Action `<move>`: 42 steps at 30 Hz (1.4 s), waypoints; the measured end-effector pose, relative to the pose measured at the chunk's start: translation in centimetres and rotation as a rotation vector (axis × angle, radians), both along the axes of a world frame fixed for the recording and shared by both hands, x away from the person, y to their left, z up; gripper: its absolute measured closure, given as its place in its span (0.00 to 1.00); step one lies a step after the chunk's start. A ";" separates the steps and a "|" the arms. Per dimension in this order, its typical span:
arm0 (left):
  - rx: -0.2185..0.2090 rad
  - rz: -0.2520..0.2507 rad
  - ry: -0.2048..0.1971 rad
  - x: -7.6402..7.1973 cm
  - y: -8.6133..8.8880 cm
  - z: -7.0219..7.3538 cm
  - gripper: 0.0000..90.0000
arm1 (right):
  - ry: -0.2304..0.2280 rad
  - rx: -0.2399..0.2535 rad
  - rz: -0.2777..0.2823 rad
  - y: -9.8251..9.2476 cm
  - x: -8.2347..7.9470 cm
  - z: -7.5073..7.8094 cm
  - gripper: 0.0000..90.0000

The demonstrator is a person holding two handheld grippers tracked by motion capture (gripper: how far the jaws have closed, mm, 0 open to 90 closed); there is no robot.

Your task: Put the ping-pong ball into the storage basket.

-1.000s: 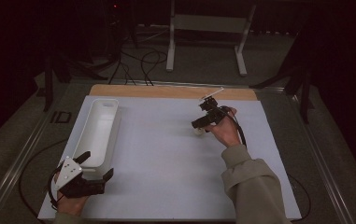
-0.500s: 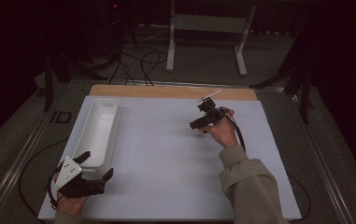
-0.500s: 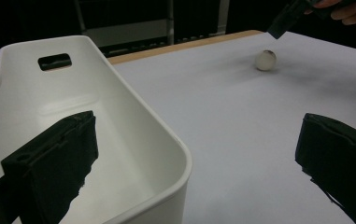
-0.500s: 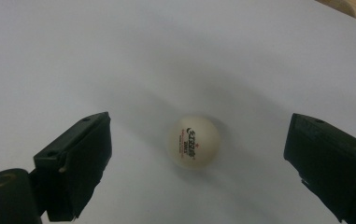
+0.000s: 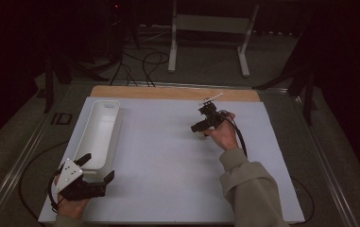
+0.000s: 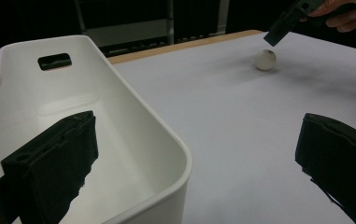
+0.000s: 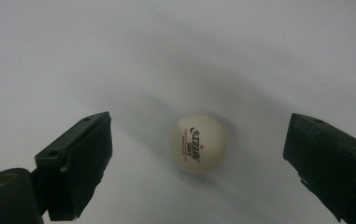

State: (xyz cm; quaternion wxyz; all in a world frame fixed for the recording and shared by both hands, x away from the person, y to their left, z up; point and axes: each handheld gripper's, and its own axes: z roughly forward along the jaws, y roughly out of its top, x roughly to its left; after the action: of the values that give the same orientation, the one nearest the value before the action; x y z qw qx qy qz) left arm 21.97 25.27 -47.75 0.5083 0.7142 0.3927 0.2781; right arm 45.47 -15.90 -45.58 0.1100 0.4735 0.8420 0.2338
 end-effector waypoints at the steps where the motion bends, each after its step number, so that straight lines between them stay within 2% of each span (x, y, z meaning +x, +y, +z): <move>1: 0.000 -0.001 0.000 0.0 0.0 0.0 0.00 | 0.002 -0.002 -0.001 0.0 0.0 -0.1 0.09; 31: -0.002 0.001 -0.001 0.0 0.1 0.0 0.00 | 0.040 -0.014 -0.029 0.3 0.5 -1.8 0.10; 42: -0.002 0.001 -0.001 0.0 0.1 0.0 0.00 | 0.038 -0.019 -0.033 0.3 0.6 -2.2 0.15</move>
State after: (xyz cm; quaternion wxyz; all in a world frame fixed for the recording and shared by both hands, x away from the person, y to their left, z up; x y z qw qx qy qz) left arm 21.93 25.41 -47.77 0.5091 0.7133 0.3931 0.2783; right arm 46.10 -15.64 -47.77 0.1022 0.4908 0.8381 0.2150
